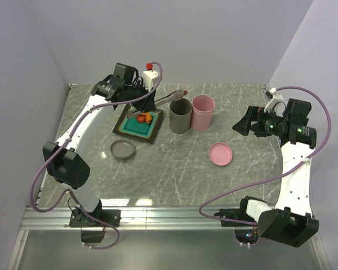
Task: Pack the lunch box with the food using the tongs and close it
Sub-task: Place the food into the lunch box
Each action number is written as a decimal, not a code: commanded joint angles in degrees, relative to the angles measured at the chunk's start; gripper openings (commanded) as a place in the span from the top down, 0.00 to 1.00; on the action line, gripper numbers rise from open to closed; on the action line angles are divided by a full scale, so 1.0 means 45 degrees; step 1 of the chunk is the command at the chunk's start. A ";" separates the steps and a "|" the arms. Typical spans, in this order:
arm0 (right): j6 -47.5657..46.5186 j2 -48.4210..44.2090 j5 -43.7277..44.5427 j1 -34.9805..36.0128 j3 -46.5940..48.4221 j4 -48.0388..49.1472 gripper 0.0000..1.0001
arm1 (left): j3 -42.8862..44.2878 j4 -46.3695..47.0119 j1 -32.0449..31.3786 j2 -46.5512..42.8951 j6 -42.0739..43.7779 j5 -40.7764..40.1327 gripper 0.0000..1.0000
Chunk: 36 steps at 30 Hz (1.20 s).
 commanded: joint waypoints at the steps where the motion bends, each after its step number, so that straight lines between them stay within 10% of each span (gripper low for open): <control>1: 0.0084 -0.0324 -0.0063 -0.0131 0.0253 0.0165 0.00 | 0.0084 0.0929 -0.0249 -0.0088 -0.0464 -0.0190 0.74; 12: 0.0045 -0.0363 -0.0043 -0.0150 0.0214 0.0164 0.00 | -0.0718 0.0949 -0.0405 -0.0186 -0.0250 -0.0678 0.72; 22: 0.0045 -0.0383 -0.0063 -0.0150 0.0175 0.0145 0.00 | -0.0387 0.0207 -0.0444 -0.0459 -0.0016 -0.0718 0.46; 36: 0.0025 -0.0324 -0.0160 -0.0150 0.0116 0.0204 0.00 | -0.2494 0.0365 0.1973 -0.2432 -0.0545 -0.0737 0.50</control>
